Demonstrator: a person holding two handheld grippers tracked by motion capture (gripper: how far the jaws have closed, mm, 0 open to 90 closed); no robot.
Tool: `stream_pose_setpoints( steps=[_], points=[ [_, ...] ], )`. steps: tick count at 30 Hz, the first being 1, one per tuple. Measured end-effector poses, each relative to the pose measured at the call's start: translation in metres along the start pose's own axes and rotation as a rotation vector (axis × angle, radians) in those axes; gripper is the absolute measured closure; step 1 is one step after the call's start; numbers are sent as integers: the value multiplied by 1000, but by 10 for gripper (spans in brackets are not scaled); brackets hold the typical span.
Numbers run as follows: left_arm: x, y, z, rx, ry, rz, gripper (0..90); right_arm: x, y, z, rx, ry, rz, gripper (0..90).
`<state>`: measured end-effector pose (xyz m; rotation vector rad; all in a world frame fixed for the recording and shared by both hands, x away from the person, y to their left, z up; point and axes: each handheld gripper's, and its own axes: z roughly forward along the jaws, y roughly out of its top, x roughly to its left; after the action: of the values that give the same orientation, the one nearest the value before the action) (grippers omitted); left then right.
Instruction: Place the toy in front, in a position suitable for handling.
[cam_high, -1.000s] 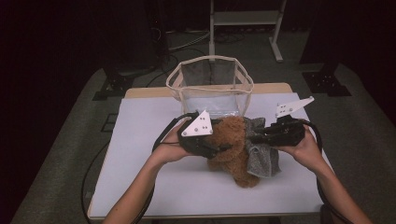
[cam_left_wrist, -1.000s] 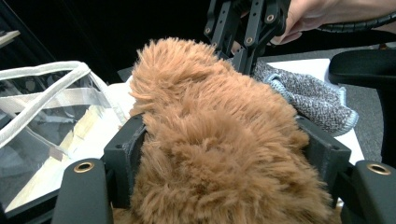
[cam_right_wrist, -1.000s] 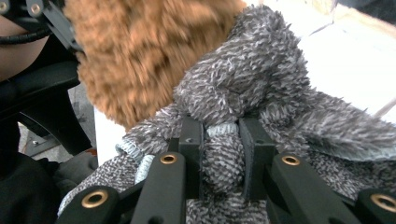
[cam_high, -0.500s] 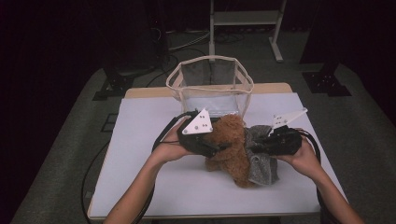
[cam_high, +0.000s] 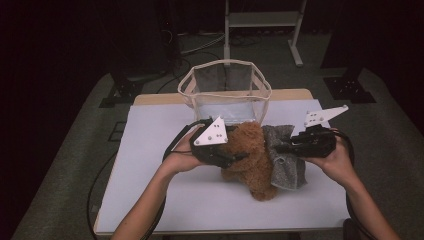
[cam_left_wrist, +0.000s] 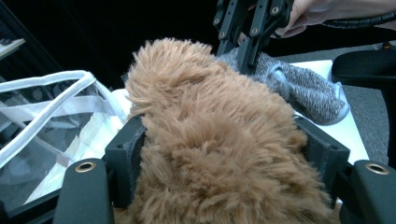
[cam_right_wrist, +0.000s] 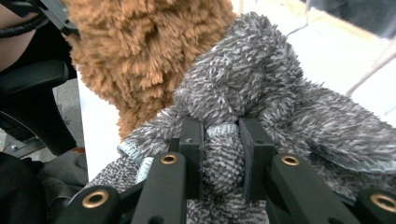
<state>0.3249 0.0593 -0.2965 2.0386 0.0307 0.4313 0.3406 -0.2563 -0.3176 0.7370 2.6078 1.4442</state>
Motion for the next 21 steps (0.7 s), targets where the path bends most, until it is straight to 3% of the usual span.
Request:
stream_pose_setpoints(
  steps=[4,9,11,15,18,21],
  points=[
    [2,-19,-15,42,14,-26,295,1,2,28,38,38,-15,730],
    [2,-78,-46,27,24,-142,296,11,13,62,111,60,-61,732],
    [-4,-106,-56,13,29,-201,297,19,18,80,165,68,-89,733],
    [-15,-149,-71,-48,19,-289,297,30,25,99,207,69,-132,736],
    [-19,-168,-74,-104,3,-326,288,36,27,106,224,67,-146,738],
    [-19,-176,-76,-141,-14,-342,270,38,26,106,232,58,-146,739]
  ],
)
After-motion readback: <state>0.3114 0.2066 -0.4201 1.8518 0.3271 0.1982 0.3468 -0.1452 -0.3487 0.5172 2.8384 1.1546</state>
